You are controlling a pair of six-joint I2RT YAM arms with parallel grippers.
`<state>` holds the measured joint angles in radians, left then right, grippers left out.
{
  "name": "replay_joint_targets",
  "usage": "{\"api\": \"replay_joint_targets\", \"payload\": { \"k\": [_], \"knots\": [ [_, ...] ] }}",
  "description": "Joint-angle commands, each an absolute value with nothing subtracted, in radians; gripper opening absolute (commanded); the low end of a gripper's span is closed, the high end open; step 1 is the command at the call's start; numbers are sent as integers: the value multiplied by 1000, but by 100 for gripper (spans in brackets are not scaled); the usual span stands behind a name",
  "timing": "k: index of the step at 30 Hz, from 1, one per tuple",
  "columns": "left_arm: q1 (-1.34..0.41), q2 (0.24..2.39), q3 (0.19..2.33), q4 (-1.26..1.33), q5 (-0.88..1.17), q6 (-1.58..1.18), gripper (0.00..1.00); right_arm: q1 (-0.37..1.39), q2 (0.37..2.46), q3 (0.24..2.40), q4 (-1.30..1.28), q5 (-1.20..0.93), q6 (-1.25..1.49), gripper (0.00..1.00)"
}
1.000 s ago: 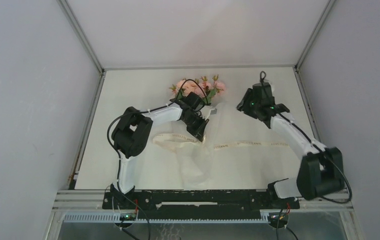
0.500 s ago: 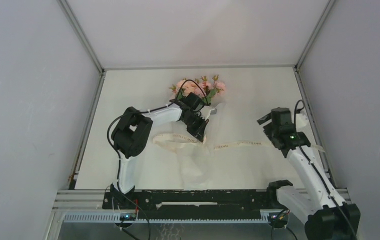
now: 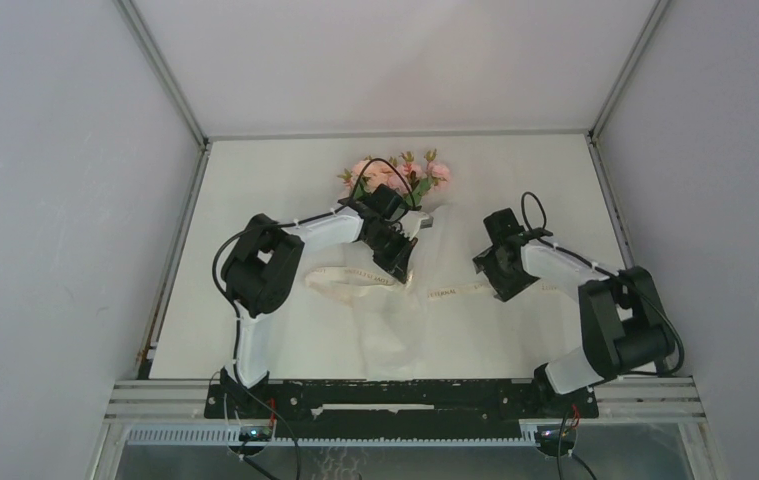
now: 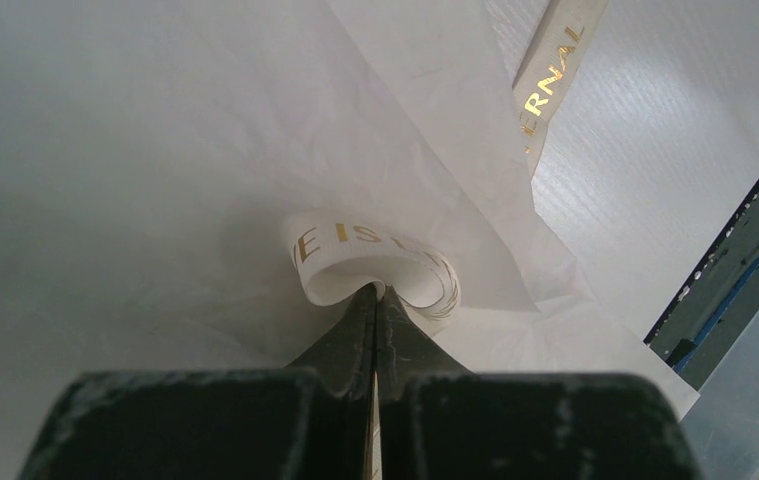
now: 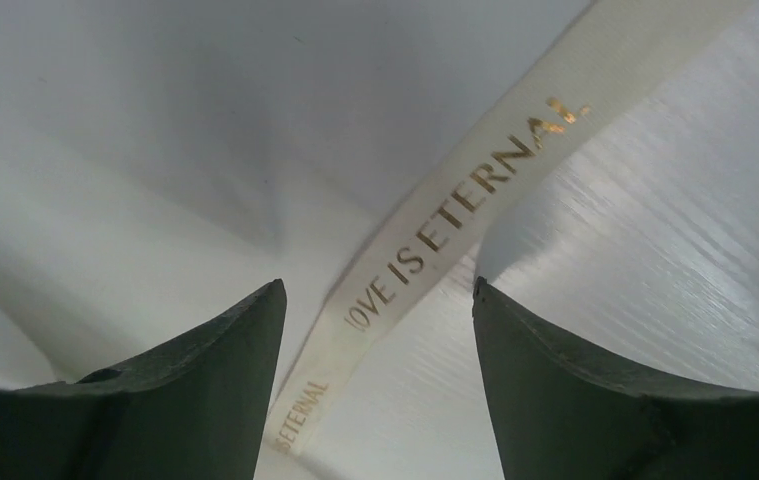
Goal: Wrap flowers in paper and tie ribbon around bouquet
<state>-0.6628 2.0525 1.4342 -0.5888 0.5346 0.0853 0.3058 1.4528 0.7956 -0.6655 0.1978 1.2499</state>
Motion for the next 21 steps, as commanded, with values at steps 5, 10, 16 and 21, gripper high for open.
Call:
{"api": "replay_joint_targets", "payload": {
  "k": [5, 10, 16, 21],
  "knots": [
    [-664, 1989, 1414, -577, 551, 82, 0, 269, 1592, 873, -646, 204, 1180, 56],
    [-665, 1983, 1413, -578, 550, 83, 0, 228, 1582, 840, -492, 95, 958, 4],
    [-664, 1978, 1410, -580, 545, 88, 0, 160, 1383, 856, -489, 275, 784, 0],
    [-664, 1990, 1424, -587, 537, 91, 0, 192, 1119, 973, -501, 593, 601, 0]
  ]
}}
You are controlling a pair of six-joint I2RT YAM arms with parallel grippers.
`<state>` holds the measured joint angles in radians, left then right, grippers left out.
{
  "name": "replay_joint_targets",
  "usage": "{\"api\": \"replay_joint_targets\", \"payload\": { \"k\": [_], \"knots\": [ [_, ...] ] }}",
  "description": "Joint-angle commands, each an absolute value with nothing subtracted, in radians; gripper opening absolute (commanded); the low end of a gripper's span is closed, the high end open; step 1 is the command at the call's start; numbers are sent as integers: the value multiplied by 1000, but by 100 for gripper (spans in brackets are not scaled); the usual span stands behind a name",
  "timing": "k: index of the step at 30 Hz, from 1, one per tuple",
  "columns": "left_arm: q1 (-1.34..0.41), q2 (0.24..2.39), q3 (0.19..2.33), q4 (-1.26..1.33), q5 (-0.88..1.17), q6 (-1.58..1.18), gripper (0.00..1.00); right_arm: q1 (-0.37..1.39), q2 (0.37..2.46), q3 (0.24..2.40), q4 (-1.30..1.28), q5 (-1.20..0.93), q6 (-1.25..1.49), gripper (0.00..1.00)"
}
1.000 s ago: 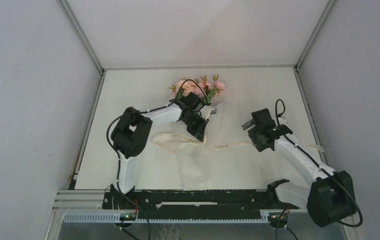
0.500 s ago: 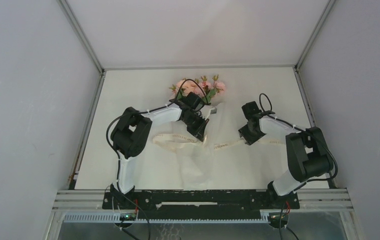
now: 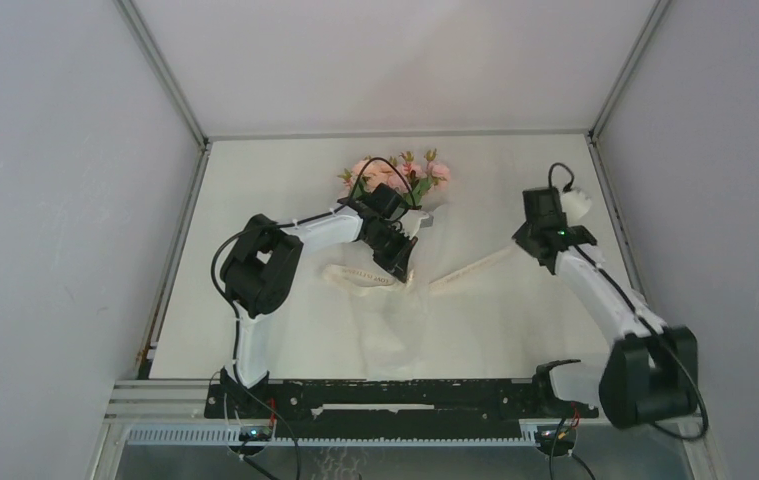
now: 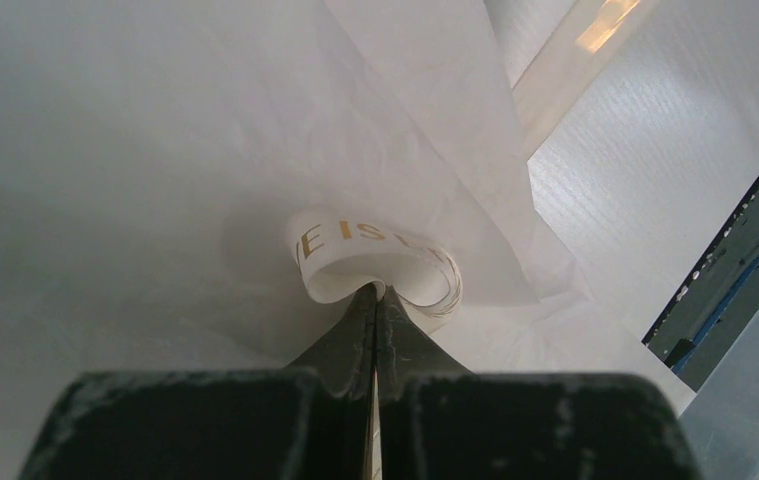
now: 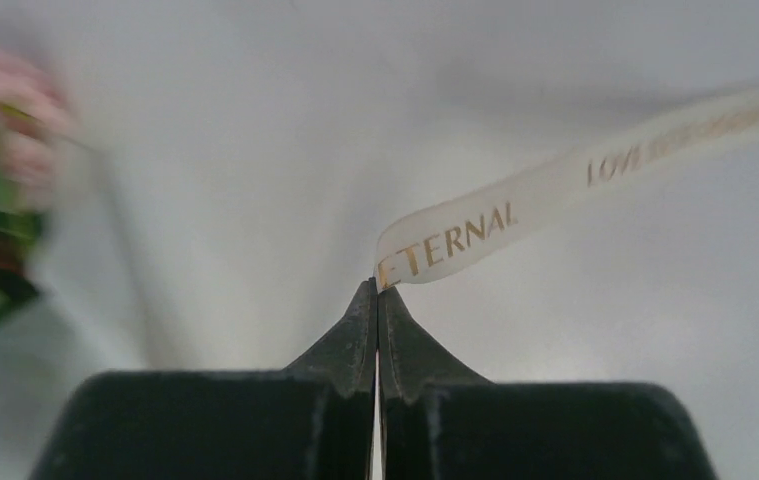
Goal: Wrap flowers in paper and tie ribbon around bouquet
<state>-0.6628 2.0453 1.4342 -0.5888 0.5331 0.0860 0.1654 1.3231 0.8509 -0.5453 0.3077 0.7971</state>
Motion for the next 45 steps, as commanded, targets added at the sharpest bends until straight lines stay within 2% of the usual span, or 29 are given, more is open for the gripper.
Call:
{"api": "replay_joint_targets", "payload": {
  "k": [1, 4, 6, 11, 15, 21, 28, 36, 45],
  "knots": [
    [-665, 1992, 1426, -588, 536, 92, 0, 206, 1073, 1002, -474, 617, 555, 0],
    [-664, 1994, 1431, -592, 526, 99, 0, 311, 973, 1016, -314, 588, 392, 0],
    [-663, 1993, 1436, -599, 527, 106, 0, 410, 960, 1015, -218, 477, 298, 0],
    [-647, 1980, 1447, -623, 563, 117, 0, 589, 1043, 961, 2, -143, 241, 0],
    [-624, 1947, 1419, -621, 576, 129, 0, 620, 1120, 883, 204, -337, 331, 0],
    [-575, 1919, 1369, -582, 627, 91, 0, 620, 1181, 660, 532, -393, 508, 0],
    [-537, 1884, 1348, -570, 640, 70, 0, 587, 1463, 651, 614, -417, 626, 0],
    [-494, 1758, 1302, -731, 516, 171, 0, 501, 1760, 834, 574, -467, 749, 0],
    [-568, 1488, 1289, -1149, 421, 638, 0, 518, 1898, 995, 540, -526, 751, 0]
  ]
}}
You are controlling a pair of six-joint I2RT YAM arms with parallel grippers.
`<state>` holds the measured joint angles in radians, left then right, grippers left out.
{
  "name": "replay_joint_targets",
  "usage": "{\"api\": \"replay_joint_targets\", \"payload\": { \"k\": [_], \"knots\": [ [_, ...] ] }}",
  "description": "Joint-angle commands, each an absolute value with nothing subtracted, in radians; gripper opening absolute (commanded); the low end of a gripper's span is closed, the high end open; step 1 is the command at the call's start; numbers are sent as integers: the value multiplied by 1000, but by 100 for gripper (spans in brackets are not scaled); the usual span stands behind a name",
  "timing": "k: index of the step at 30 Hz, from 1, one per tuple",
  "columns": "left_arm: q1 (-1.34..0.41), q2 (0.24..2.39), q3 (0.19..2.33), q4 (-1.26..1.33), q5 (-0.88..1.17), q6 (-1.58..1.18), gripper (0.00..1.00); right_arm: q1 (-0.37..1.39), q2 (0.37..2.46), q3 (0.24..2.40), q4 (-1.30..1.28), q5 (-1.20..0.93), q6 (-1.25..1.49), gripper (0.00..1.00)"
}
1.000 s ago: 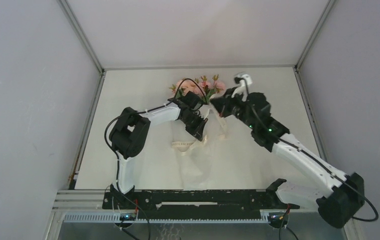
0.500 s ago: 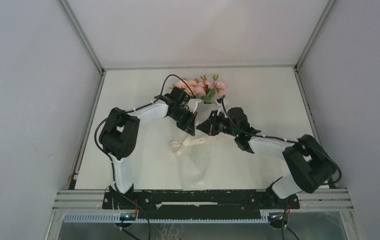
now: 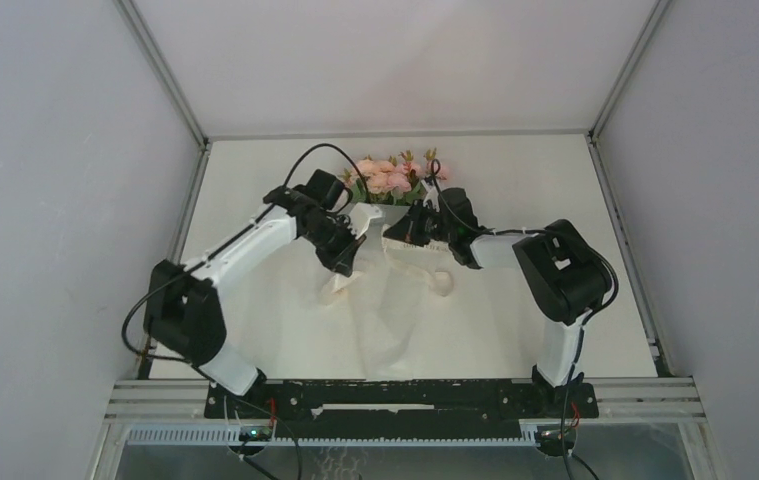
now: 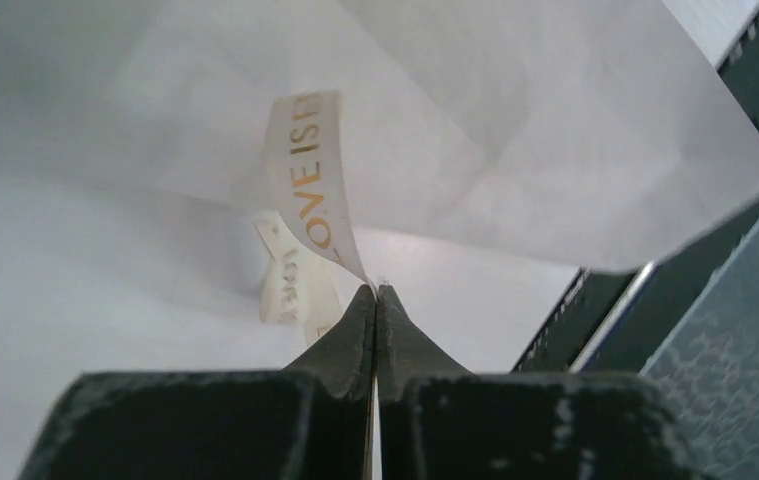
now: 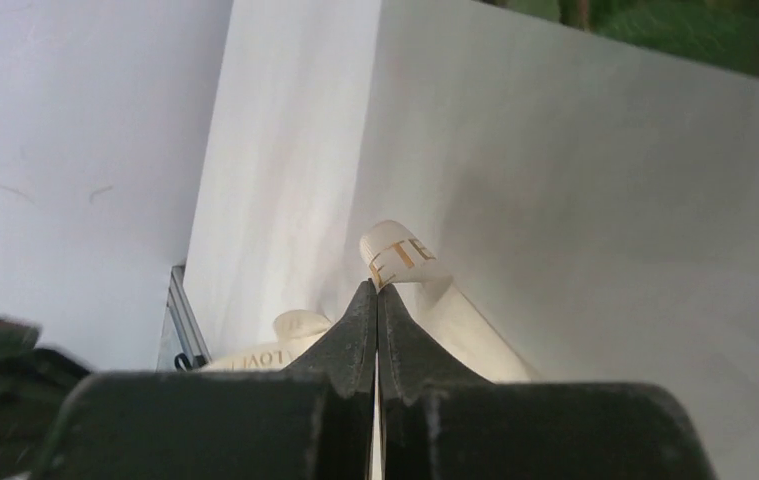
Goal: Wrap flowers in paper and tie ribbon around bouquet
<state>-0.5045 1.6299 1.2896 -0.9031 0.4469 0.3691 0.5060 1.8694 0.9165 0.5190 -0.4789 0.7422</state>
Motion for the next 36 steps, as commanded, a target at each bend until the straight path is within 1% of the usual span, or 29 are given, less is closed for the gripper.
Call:
{"api": "replay_joint_targets", "payload": {
  "k": [1, 3, 6, 7, 8, 11, 12, 14, 16, 19, 24, 28, 31, 32, 36],
  "knots": [
    [-601, 1466, 1307, -1179, 428, 670, 0, 522, 1910, 1007, 537, -534, 750, 0],
    [-652, 1460, 1386, -1247, 484, 730, 0, 528, 1935, 1023, 542, -556, 756, 0],
    [-693, 1498, 1564, -1292, 557, 754, 0, 531, 1979, 1050, 549, -615, 772, 0],
    [-705, 1514, 1622, -1287, 559, 755, 0, 531, 1987, 1056, 552, -634, 776, 5],
    [-715, 1531, 1682, -1273, 557, 755, 0, 529, 1992, 1058, 549, -647, 779, 13],
    [-726, 1587, 1792, -1182, 546, 722, 0, 518, 1968, 1054, 509, -680, 757, 45],
    [-727, 1609, 1808, -1147, 534, 708, 0, 514, 1948, 1048, 491, -686, 740, 52],
    [-726, 1652, 1823, -1096, 494, 698, 0, 510, 1899, 1036, 433, -688, 694, 61],
    [-726, 1689, 1814, -1058, 467, 693, 0, 502, 1842, 1024, 367, -686, 645, 65],
    [-719, 1720, 1783, -1005, 447, 683, 0, 479, 1765, 972, 321, -694, 612, 69],
    [-679, 1724, 1746, -910, 469, 630, 0, 412, 1650, 866, 298, -695, 588, 69],
    [-654, 1755, 1746, -866, 468, 588, 0, 364, 1585, 796, 331, -726, 586, 63],
    [-641, 1795, 1756, -853, 456, 569, 0, 354, 1542, 740, 407, -766, 588, 58],
    [-634, 1809, 1762, -852, 454, 561, 0, 354, 1527, 717, 446, -778, 594, 59],
    [-612, 1849, 1779, -851, 457, 534, 0, 367, 1480, 644, 611, -806, 615, 66]
  ]
}}
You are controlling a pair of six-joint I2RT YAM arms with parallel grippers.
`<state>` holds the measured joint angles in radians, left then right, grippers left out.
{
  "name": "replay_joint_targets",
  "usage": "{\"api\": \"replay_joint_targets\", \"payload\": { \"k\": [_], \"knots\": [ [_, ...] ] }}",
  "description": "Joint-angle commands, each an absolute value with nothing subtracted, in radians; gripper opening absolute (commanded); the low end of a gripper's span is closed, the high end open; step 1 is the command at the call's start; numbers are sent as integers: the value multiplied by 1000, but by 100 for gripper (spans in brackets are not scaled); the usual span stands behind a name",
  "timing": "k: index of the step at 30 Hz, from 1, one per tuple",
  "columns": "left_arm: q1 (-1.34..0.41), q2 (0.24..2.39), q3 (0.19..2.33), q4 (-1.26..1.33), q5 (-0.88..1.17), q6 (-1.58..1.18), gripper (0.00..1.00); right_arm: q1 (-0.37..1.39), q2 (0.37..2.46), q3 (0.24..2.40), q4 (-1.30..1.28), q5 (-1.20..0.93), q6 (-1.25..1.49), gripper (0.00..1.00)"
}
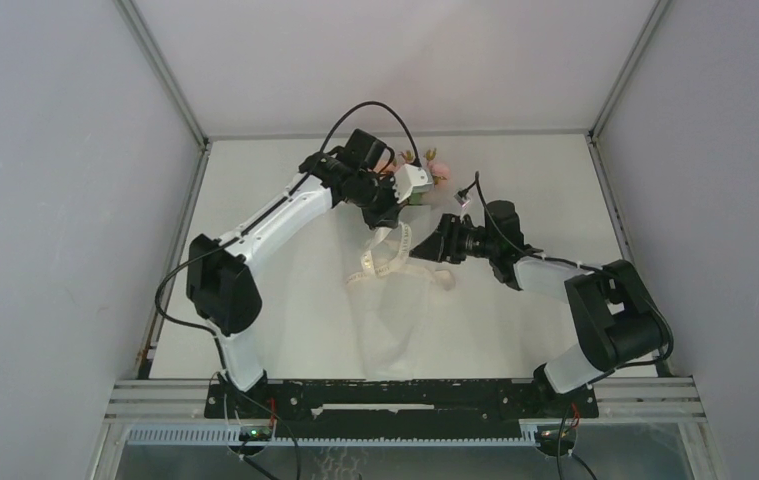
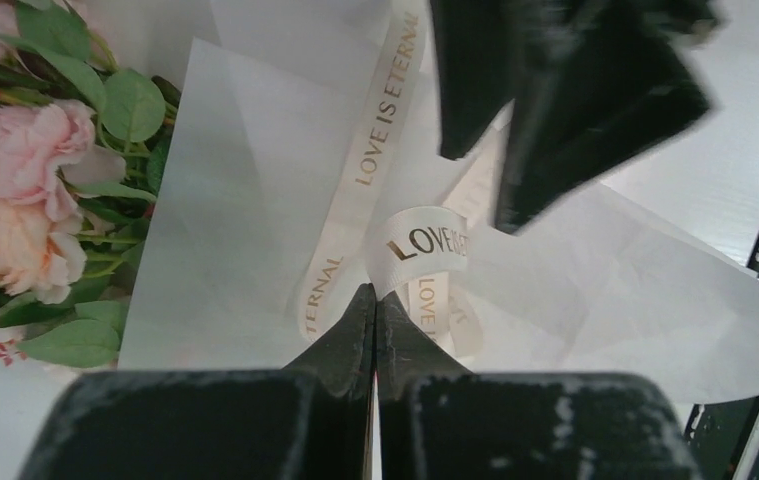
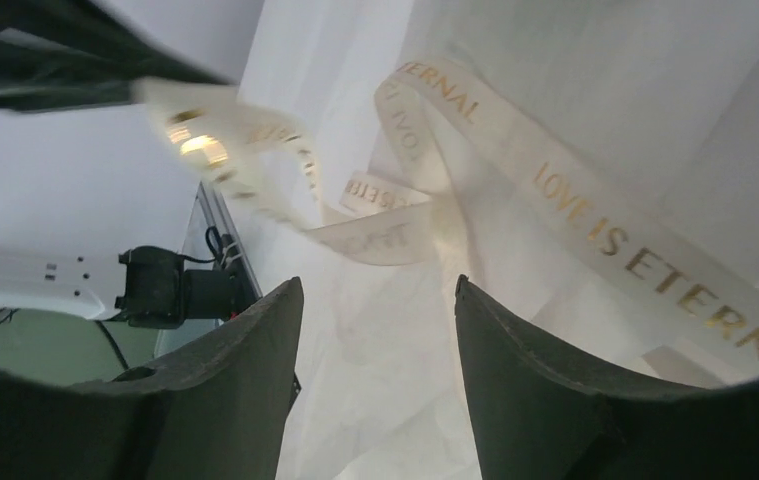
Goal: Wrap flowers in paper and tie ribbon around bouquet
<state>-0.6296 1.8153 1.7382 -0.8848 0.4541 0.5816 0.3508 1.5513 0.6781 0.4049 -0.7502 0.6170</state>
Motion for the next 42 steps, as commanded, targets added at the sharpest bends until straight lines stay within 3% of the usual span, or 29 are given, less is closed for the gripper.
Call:
{"api": "replay_joint_targets", "payload": {
  "k": [1, 9, 15, 18, 23, 25, 27, 29, 33, 35, 39, 42],
  "knots": [
    [-608, 1852, 1779, -851, 458, 530, 0, 376, 1474, 642, 618, -795, 607, 68],
    [-605, 1853, 1775, -852, 467, 531, 0, 413, 1485, 651, 653, -555, 571, 71],
    [-600, 1851, 1773, -865, 492, 529, 0, 434, 1572, 712, 634, -513, 575, 68],
    [-599, 1853, 1773, -873, 498, 530, 0, 445, 1600, 728, 659, -514, 589, 51],
    [-591, 1861, 1777, -893, 509, 526, 1, 449, 1628, 731, 723, -553, 633, 0],
    [-581, 1860, 1777, -897, 508, 515, 10, 445, 1622, 725, 714, -546, 637, 0],
    [-565, 1858, 1779, -903, 504, 492, 28, 438, 1611, 715, 691, -532, 644, 0],
    [-538, 1857, 1779, -906, 504, 464, 35, 428, 1596, 697, 682, -530, 651, 0],
    [-467, 1865, 1775, -904, 460, 394, 58, 415, 1549, 655, 655, -517, 645, 0],
    [-425, 1881, 1771, -893, 454, 348, 59, 414, 1521, 636, 634, -507, 634, 0],
    [-394, 1938, 1764, -892, 423, 285, 49, 420, 1452, 582, 603, -502, 609, 0],
    [-418, 1968, 1738, -890, 421, 304, 49, 431, 1401, 533, 581, -486, 604, 0]
  ]
}}
